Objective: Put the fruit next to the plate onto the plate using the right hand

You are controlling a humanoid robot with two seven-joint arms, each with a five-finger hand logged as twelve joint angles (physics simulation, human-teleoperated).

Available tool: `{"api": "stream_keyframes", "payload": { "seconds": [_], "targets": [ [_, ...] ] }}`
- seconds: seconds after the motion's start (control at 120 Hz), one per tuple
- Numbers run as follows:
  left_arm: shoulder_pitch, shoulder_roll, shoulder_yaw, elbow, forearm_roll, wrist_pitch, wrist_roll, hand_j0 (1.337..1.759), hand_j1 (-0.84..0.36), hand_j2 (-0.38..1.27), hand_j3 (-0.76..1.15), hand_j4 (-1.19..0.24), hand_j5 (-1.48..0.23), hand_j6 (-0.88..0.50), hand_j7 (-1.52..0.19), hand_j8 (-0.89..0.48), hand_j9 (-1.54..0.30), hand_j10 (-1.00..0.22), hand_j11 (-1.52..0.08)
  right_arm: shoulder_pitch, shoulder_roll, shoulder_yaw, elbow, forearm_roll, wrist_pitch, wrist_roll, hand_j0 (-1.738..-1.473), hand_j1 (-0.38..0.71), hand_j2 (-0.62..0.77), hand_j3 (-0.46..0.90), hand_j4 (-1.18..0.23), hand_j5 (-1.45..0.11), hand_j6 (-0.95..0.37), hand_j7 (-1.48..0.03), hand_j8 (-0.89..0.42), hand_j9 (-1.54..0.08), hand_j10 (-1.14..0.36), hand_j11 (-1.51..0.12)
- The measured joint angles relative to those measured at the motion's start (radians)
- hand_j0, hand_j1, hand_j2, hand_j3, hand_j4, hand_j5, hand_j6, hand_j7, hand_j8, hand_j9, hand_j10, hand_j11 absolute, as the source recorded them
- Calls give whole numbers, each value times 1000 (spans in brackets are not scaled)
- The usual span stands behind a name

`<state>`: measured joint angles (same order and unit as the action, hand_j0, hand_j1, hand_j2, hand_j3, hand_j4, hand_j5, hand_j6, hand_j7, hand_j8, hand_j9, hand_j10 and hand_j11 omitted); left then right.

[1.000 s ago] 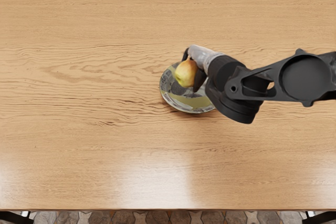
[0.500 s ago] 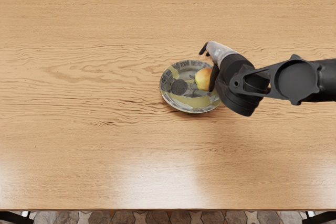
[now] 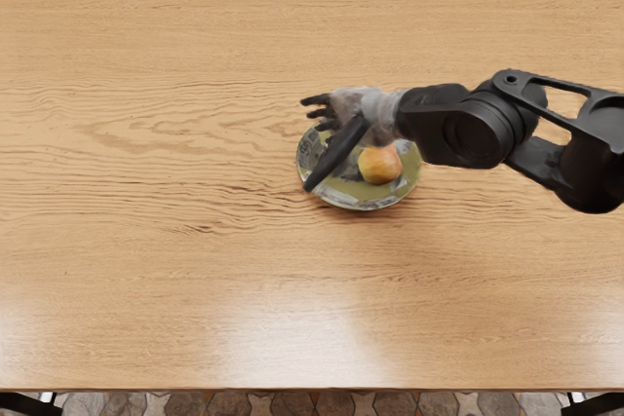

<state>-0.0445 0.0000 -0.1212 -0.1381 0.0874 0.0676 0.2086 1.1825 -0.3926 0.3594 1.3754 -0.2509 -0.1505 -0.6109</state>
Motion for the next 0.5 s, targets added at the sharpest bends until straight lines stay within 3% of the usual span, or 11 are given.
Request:
{"api": "stream_keyframes", "payload": {
  "seconds": [0.092,0.217,0.333,0.5],
  "targets": [
    [0,0,0,0,0,0,0,1658,349,0,0,-1,0,-1,0,-1,0,0,0,-93,-67,168,-66,185,288,0,-1658,-334,6,0,-10,-31,-8,-29,-11,-31,-22,-31],
    [0,0,0,0,0,0,0,1658,349,0,0,-1,0,-1,0,-1,0,0,0,-141,-119,246,-110,407,607,0,-1658,-341,3,0,-5,-17,-4,-16,-6,-17,-11,-17],
    [0,0,0,0,0,0,0,1658,349,0,0,-1,0,-1,0,-1,0,0,0,-158,-218,195,-128,607,711,0,-1658,-344,2,0,-2,-9,-2,-9,-3,-9,-6,-9],
    [0,0,0,0,0,0,0,1658,349,0,0,-1,0,-1,0,-1,0,0,0,-173,-329,126,-134,723,752,0,-1658,-347,1,0,0,-4,1,-4,0,-4,-2,-4]
  ]
}}
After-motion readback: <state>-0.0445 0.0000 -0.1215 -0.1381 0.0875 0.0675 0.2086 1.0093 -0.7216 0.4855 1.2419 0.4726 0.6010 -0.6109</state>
